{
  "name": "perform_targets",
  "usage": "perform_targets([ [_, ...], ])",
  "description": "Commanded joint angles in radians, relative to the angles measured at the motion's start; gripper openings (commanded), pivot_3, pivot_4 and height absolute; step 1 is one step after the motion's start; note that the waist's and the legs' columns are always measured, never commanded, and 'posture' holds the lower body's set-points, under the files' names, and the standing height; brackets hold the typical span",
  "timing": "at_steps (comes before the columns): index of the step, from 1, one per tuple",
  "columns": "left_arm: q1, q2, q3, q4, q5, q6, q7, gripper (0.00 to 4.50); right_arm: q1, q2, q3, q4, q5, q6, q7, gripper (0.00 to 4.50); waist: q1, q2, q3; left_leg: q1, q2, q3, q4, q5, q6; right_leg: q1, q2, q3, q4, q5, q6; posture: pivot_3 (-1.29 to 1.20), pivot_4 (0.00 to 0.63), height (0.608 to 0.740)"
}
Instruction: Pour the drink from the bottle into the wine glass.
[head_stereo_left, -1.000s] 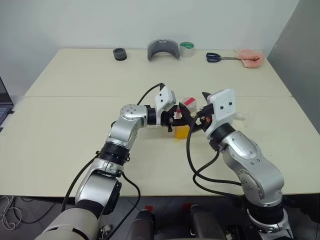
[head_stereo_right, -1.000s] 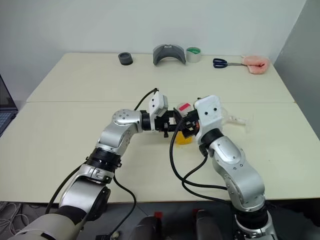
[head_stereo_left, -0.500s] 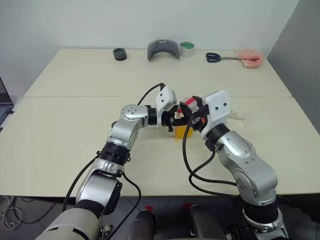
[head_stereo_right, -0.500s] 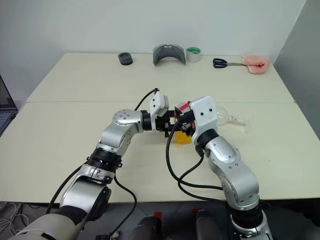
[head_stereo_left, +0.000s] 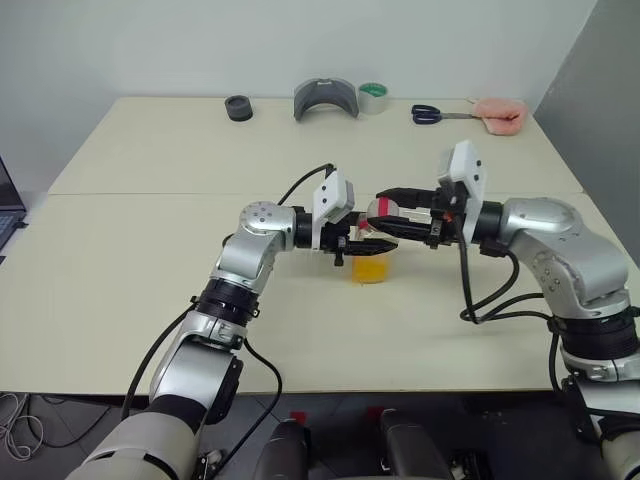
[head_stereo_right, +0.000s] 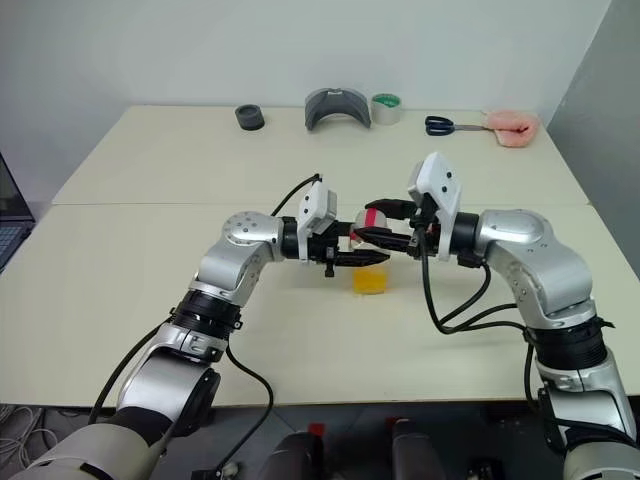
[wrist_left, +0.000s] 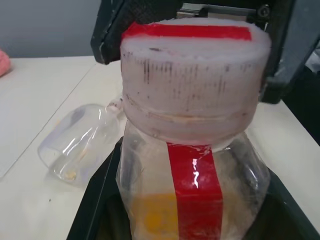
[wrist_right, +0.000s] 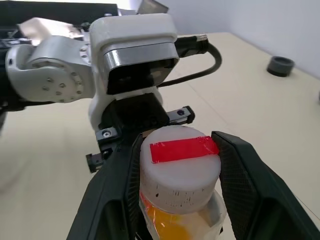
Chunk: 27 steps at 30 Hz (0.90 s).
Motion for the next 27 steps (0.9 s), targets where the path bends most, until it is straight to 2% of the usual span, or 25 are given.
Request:
perform_targets([
  [1,-0.019,0.023,0.042,-0.024,-0.012,-0.015,0.019,1.82,0.027,-0.011,-0.014,-0.047,0.052,0.036,0.034,1.85,0.0,0.0,0.0,0.0,0.0,0.0,0.0,0.0,0.0,0.0,0.0,0.0,0.0,0.0,0.0,0.0,0.15,0.74],
  [3,-0.018,0.025,0.043,-0.025,-0.013,-0.014,0.024,1.82,0.042,0.011,-0.042,-0.064,0.057,0.03,-0.012,2.61,0.0,0.0,0.0,0.0,0.0,0.0,0.001,0.0,0.0,0.0,0.0,0.0,0.0,0.0,0.0,0.0,0.15,0.74],
  [9,-0.011,0.026,0.042,-0.031,-0.014,-0.014,0.031,1.81,0.103,0.042,-0.145,-0.194,0.096,0.066,-0.155,4.5,0.003,0.0,0.0,0.0,0.0,0.0,0.001,0.0,0.0,0.0,-0.001,0.0,0.001,0.0,0.0,0.0,0.15,0.74],
  [15,-0.011,0.022,0.045,-0.025,-0.014,-0.018,0.036,1.81,0.199,0.039,-0.19,-0.396,0.145,0.119,-0.279,4.5,0.008,0.0,0.0,-0.001,0.0,0.0,0.001,0.0,0.0,0.0,-0.001,0.0,0.0,0.0,0.0,0.0,0.15,0.74],
  [19,-0.016,0.017,0.045,-0.015,-0.014,-0.022,0.037,1.81,0.208,0.11,-0.06,-0.44,-0.012,0.072,-0.444,4.5,0.0,0.0,0.0,0.0,0.0,0.0,0.0,0.0,0.0,0.0,0.0,0.001,0.001,0.0,0.0,0.0,0.15,0.74],
  [23,-0.023,0.011,0.044,-0.004,-0.011,-0.026,0.035,1.81,0.189,0.149,0.022,-0.402,-0.128,0.016,-0.502,4.5,0.0,0.0,0.0,0.0,0.0,0.0,0.001,0.0,0.0,0.0,0.0,0.001,0.001,0.0,0.0,0.0,0.15,0.74],
  [27,-0.03,0.007,0.044,0.002,-0.01,-0.029,0.034,1.81,0.181,0.167,0.039,-0.346,-0.203,-0.032,-0.533,4.5,0.003,0.0,0.0,0.0,0.0,0.0,0.001,0.0,0.0,0.0,0.0,0.0,0.001,0.0,0.0,0.0,0.15,0.74],
])
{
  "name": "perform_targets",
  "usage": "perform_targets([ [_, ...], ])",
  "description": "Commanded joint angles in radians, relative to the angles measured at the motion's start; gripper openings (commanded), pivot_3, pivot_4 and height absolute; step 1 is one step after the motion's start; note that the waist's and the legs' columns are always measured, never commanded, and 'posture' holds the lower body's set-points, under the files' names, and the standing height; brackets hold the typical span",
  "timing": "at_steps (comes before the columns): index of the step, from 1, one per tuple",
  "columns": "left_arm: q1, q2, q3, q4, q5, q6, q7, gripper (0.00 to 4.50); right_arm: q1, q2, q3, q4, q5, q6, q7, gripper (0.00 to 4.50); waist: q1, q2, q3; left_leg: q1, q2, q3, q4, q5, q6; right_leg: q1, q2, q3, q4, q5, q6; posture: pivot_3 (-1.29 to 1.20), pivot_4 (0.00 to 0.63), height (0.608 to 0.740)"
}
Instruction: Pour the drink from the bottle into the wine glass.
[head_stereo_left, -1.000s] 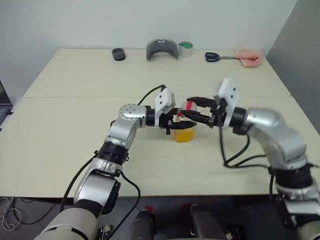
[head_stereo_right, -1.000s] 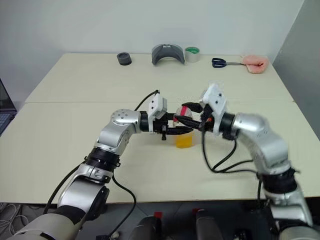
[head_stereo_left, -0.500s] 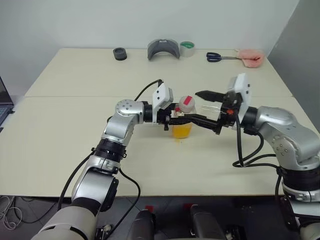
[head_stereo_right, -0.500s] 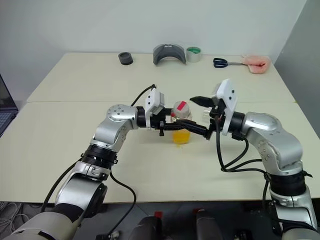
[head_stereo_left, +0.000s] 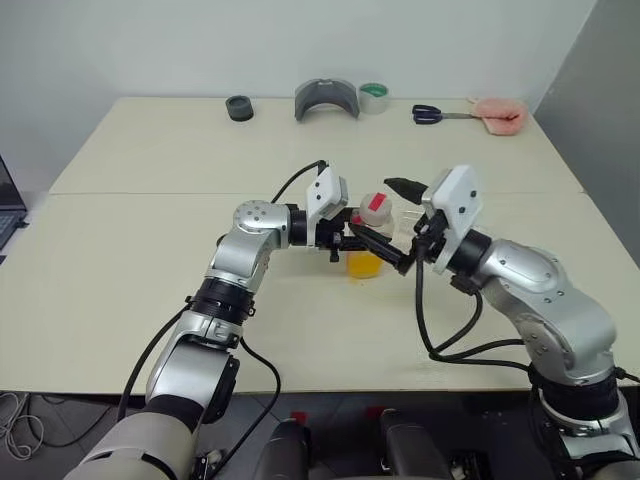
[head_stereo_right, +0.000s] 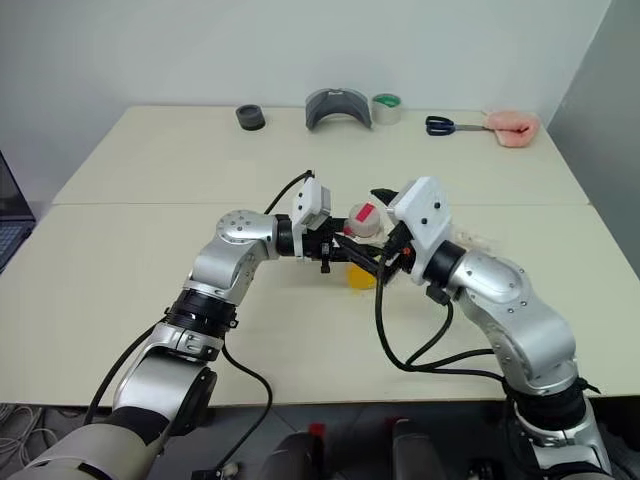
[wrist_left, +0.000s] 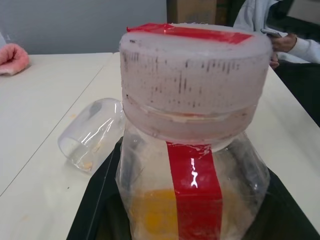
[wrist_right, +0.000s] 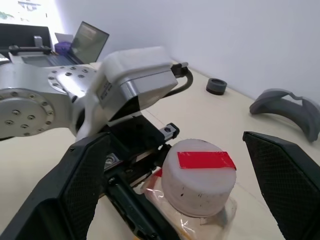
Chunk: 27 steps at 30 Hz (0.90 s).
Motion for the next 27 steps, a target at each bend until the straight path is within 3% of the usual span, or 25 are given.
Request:
perform_targets([
  [1,-0.033,-0.009,0.021,-0.016,-0.013,-0.027,0.004,1.81,-0.019,0.018,-0.015,0.015,-0.049,-0.053,-0.032,4.5,0.001,0.0,0.0,0.0,0.0,0.0,0.0,0.0,0.0,0.0,0.0,0.0,0.0,0.0,0.0,0.0,0.15,0.74],
  [10,-0.034,-0.015,0.039,-0.013,-0.033,-0.006,0.0,1.81,0.005,0.02,-0.047,0.034,-0.08,-0.052,-0.043,4.5,0.0,0.0,0.0,0.0,0.0,0.0,0.0,0.0,0.0,0.0,0.0,0.0,0.0,0.0,0.0,0.0,0.15,0.74],
  [27,-0.043,-0.003,0.051,0.034,-0.035,-0.024,-0.018,1.81,0.031,-0.022,-0.115,-0.043,0.001,0.02,0.002,4.5,-0.001,0.0,0.0,0.0,0.0,0.0,0.0,0.0,0.0,0.0,0.0,0.0,0.0,0.0,0.0,0.0,0.15,0.74],
])
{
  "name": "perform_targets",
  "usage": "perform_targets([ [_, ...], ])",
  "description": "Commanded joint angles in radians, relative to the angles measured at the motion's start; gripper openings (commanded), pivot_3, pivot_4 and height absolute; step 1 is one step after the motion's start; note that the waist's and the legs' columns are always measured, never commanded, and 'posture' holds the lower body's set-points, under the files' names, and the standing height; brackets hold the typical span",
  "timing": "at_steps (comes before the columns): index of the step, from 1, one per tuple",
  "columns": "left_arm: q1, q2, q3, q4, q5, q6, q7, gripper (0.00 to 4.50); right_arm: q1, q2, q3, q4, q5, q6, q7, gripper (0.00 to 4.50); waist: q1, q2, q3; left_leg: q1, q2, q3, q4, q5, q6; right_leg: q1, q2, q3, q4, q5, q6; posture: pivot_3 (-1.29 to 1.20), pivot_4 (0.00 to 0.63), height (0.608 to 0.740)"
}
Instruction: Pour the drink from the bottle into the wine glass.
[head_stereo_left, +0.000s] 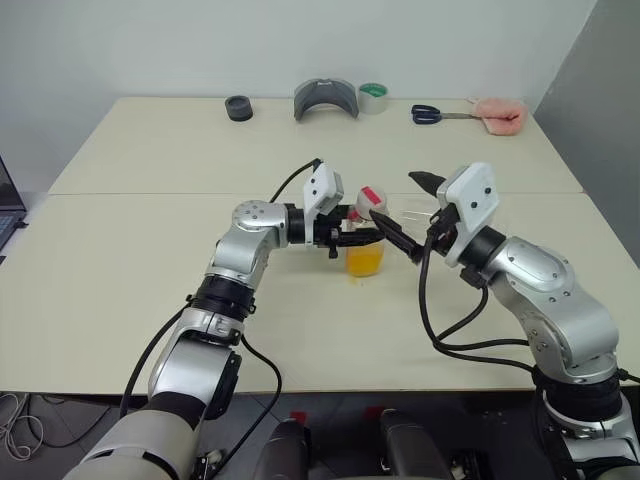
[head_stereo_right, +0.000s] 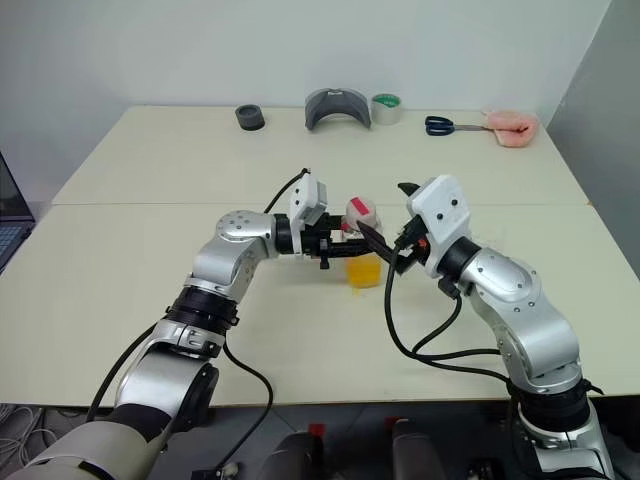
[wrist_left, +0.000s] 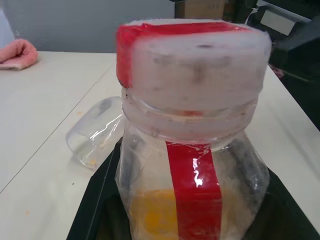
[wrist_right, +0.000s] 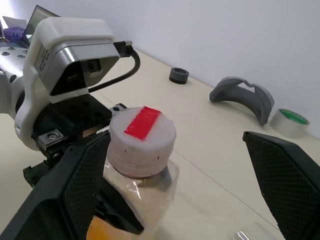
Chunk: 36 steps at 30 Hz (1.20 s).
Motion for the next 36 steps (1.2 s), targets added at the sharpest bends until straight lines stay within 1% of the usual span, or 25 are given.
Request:
perform_targets([
  [1,-0.024,0.003,0.021,-0.025,-0.017,-0.026,-0.015,1.81,-0.005,-0.009,-0.042,-0.055,0.037,0.021,0.011,4.5,0.0,0.0,0.0,0.0,0.0,0.0,0.0,0.0,0.0,0.0,0.0,0.0,0.0,0.0,0.0,0.0,0.15,0.74],
  [5,-0.026,0.004,0.024,-0.019,-0.018,-0.027,-0.019,1.81,-0.018,-0.001,-0.045,-0.086,0.093,0.058,0.028,4.5,0.0,0.0,0.0,0.0,0.0,0.0,0.0,0.0,0.0,0.0,0.0,0.0,0.0,0.0,0.0,0.0,0.15,0.74],
  [11,-0.037,0.005,0.034,-0.01,-0.031,-0.013,-0.037,1.81,-0.044,0.018,-0.003,-0.082,0.104,0.068,0.023,4.5,-0.001,0.0,0.0,0.0,0.0,0.0,0.0,0.0,0.0,0.0,0.0,0.0,0.0,0.0,0.0,0.0,0.15,0.74],
  [23,-0.04,0.008,0.034,-0.007,-0.031,-0.014,-0.066,1.81,-0.105,0.051,0.069,0.014,0.009,0.019,0.006,4.5,-0.001,0.0,0.0,0.0,0.0,0.0,0.0,0.0,0.0,0.0,0.0,0.0,0.0,0.0,0.0,0.0,0.15,0.74],
  [29,-0.039,0.009,0.032,-0.007,-0.027,-0.016,-0.074,1.81,-0.125,0.072,0.071,0.062,-0.032,0.0,-0.008,4.5,-0.002,0.0,0.0,0.0,0.0,0.0,0.0,0.0,0.0,0.0,0.0,0.0,0.0,0.0,0.0,0.0,0.15,0.74],
  [36,-0.035,0.009,0.03,-0.017,-0.026,-0.011,-0.073,1.81,-0.121,0.078,0.05,0.065,-0.037,0.012,-0.007,4.5,-0.002,0.0,0.0,0.0,0.0,0.0,0.0,0.0,0.0,0.0,0.0,0.0,0.0,0.0,0.0,0.0,0.15,0.74],
])
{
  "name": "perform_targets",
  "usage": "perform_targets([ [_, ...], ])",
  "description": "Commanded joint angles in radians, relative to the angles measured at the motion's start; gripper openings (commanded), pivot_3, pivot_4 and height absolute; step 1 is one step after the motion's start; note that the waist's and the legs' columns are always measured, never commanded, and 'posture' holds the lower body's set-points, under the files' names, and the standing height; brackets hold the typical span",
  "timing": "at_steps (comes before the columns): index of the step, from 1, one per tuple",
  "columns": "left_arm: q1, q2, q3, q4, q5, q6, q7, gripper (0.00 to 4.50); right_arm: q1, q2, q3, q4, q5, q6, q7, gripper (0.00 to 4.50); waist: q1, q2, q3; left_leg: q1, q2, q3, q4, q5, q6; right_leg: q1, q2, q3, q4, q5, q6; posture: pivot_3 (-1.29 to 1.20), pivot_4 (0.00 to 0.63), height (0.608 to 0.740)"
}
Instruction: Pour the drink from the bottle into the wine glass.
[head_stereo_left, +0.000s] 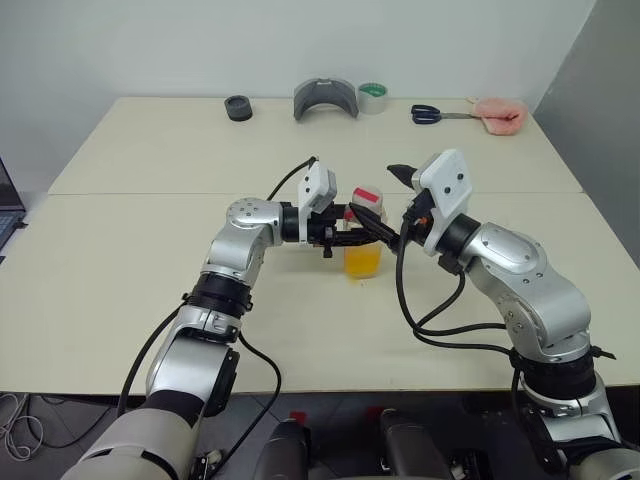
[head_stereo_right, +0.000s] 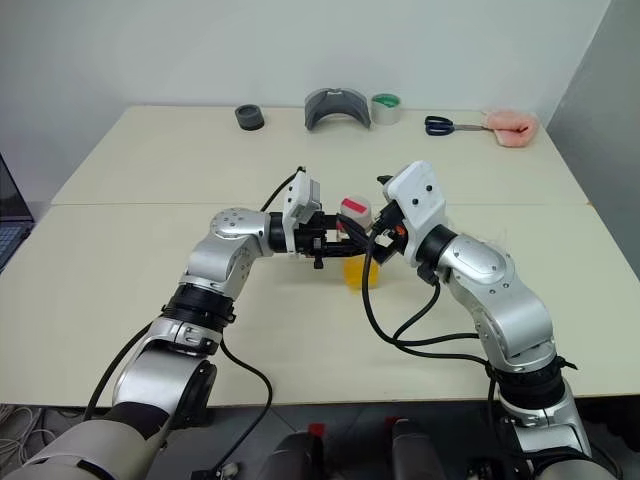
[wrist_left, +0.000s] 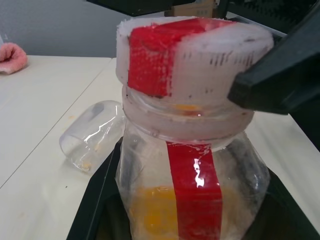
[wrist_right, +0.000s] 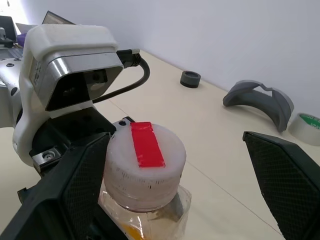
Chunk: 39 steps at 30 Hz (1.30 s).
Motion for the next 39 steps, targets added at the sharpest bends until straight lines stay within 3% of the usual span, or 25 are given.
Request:
perform_targets([
  [1,-0.024,0.004,0.012,-0.036,-0.013,-0.01,-0.006,1.81,-0.01,-0.004,-0.028,-0.026,-0.001,-0.008,-0.004,4.5,0.0,0.0,0.0,0.0,0.0,0.0,0.0,0.0,0.0,0.0,0.0,0.0,0.0,0.0,0.0,0.0,0.15,0.74],
  [30,-0.025,0.007,0.012,-0.038,-0.009,-0.012,-0.004,1.81,0.03,-0.044,-0.065,-0.091,0.054,0.041,0.009,4.5,0.0,0.0,0.0,0.0,0.0,0.0,0.0,0.0,0.0,0.0,0.0,0.0,0.0,0.0,0.0,0.0,0.15,0.74],
  [39,-0.026,0.007,0.011,-0.039,-0.009,-0.011,-0.001,1.81,0.017,-0.004,-0.103,-0.12,0.178,0.122,0.018,4.5,0.0,0.0,0.0,0.0,0.0,0.0,0.0,0.0,0.0,0.0,0.0,0.0,0.0,0.0,0.0,0.0,0.15,0.74],
])
